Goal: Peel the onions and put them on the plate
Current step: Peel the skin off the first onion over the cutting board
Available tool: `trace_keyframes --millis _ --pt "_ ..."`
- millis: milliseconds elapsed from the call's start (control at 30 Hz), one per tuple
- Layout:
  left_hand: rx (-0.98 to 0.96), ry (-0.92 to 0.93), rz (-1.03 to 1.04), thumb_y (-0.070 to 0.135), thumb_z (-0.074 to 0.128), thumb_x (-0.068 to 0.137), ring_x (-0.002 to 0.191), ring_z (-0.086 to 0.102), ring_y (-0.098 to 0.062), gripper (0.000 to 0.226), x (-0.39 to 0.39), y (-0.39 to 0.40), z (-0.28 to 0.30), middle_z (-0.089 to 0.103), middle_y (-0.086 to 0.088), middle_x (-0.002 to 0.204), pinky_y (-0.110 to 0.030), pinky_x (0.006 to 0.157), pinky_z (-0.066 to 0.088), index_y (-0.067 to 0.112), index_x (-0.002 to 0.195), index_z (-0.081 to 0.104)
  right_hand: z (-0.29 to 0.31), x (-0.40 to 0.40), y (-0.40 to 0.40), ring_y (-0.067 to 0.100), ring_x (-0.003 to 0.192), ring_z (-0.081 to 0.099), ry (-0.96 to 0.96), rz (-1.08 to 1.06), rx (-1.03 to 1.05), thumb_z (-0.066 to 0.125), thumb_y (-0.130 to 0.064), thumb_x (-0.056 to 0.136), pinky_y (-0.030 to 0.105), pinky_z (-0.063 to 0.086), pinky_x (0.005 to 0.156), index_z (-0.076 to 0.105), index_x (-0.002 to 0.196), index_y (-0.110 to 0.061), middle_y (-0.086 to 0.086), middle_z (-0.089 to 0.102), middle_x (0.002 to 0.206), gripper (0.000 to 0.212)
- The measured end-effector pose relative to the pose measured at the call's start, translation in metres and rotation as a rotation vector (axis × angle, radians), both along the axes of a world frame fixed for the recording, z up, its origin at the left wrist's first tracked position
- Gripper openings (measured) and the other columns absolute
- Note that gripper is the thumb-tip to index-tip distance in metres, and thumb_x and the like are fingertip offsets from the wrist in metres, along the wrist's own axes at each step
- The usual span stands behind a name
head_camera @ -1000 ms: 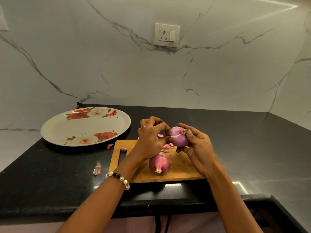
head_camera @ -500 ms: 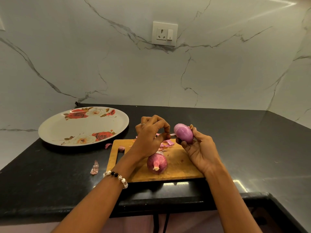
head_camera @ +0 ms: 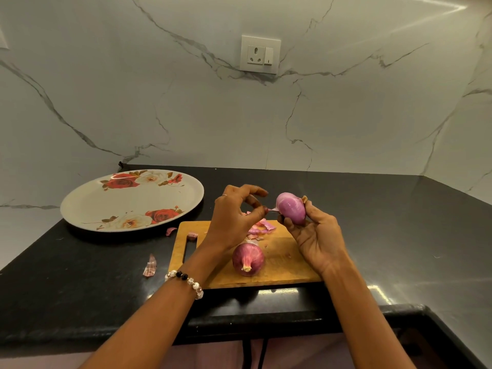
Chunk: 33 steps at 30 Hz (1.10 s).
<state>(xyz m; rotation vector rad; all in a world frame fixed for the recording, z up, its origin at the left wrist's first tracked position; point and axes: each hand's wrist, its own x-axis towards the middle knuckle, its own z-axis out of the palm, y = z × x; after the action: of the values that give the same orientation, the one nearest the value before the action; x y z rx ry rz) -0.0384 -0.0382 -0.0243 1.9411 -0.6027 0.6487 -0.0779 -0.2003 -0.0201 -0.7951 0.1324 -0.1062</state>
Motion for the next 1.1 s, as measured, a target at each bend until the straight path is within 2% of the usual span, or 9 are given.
trace_keyframes --millis 167,333,400,533,600,700,800,900,1100 --pt "0.076 -0.069 -0.010 0.018 0.070 0.084 0.095 0.049 -0.010 0.012 0.006 -0.003 -0.004 0.069 0.001 0.089 -0.025 0.074 0.047 0.013 0.094 0.075 -0.001 0.002 0.002 0.036 0.096 0.066 -0.029 -0.037 -0.043 0.051 -0.018 0.101 0.030 0.059 0.055 0.060 0.113 -0.004 0.027 0.053 0.133 0.021" --pt "0.111 -0.075 -0.008 0.028 0.062 0.086 0.093 0.048 -0.011 0.018 0.011 -0.003 -0.009 0.069 0.005 0.088 -0.050 0.075 0.047 0.016 0.093 0.074 -0.001 0.003 0.002 0.035 0.097 0.067 -0.035 -0.048 -0.048 0.051 -0.018 0.101 0.032 0.060 0.058 0.060 0.113 -0.004 0.026 0.053 0.133 0.020" --pt "0.151 -0.048 -0.007 0.030 0.057 0.087 0.094 0.047 -0.010 0.021 0.013 -0.003 -0.010 0.069 0.005 0.090 -0.053 0.077 0.045 0.017 0.094 0.072 -0.001 0.003 0.002 0.036 0.098 0.067 -0.034 -0.046 -0.043 0.051 -0.018 0.101 0.032 0.060 0.058 0.060 0.113 -0.004 0.026 0.053 0.133 0.021" --pt "0.230 -0.051 -0.026 0.015 0.056 0.088 0.097 0.043 -0.009 0.013 0.011 -0.002 -0.009 0.063 0.011 0.091 -0.042 0.083 0.034 0.022 0.091 0.067 -0.002 0.003 0.001 0.037 0.101 0.065 -0.025 -0.044 -0.025 0.050 -0.016 0.101 0.033 0.060 0.057 0.060 0.108 -0.004 0.025 0.053 0.131 0.017" --pt "0.255 -0.071 -0.038 0.004 0.057 0.084 0.097 0.043 -0.010 0.022 0.009 0.000 -0.008 0.058 0.015 0.088 -0.034 0.082 0.025 0.026 0.084 0.063 -0.002 0.006 -0.004 0.040 0.109 0.063 -0.015 -0.064 0.072 0.050 -0.014 0.101 0.034 0.061 0.058 0.060 0.108 -0.004 0.026 0.052 0.134 0.016" --pt "0.231 -0.079 0.001 0.006 0.062 0.086 0.096 0.045 -0.009 0.018 0.011 0.002 -0.009 0.061 0.013 0.089 -0.032 0.085 0.024 0.023 0.085 0.068 -0.002 0.007 -0.009 0.041 0.114 0.060 -0.002 -0.091 0.201 0.051 -0.015 0.101 0.034 0.061 0.056 0.059 0.110 -0.005 0.025 0.049 0.137 0.015" --pt "0.218 -0.089 0.081 0.015 0.063 0.089 0.101 0.048 -0.010 0.016 0.013 0.003 -0.010 0.068 0.010 0.098 -0.040 0.086 0.028 0.026 0.097 0.071 -0.002 0.005 -0.003 0.038 0.110 0.063 -0.018 -0.079 0.018 0.052 -0.014 0.100 0.034 0.061 0.059 0.060 0.108 -0.004 0.023 0.052 0.132 0.015" --pt "0.192 -0.098 0.166 0.011 0.060 0.090 0.104 0.051 -0.011 0.024 0.014 0.002 -0.011 0.070 0.007 0.102 -0.034 0.086 0.022 0.026 0.104 0.070 -0.002 0.004 0.002 0.035 0.102 0.066 -0.050 -0.073 -0.163 0.051 -0.012 0.101 0.036 0.061 0.060 0.065 0.106 -0.002 0.021 0.056 0.126 0.017" --pt "0.133 -0.152 0.200 0.013 0.063 0.089 0.099 0.058 -0.013 0.023 0.015 0.002 -0.011 0.072 0.006 0.098 -0.041 0.092 0.028 0.026 0.107 0.070 -0.005 0.007 0.002 0.040 0.108 0.065 -0.087 -0.065 -0.285 0.051 -0.012 0.099 0.043 0.062 0.065 0.067 0.108 -0.002 0.018 0.060 0.126 0.021"
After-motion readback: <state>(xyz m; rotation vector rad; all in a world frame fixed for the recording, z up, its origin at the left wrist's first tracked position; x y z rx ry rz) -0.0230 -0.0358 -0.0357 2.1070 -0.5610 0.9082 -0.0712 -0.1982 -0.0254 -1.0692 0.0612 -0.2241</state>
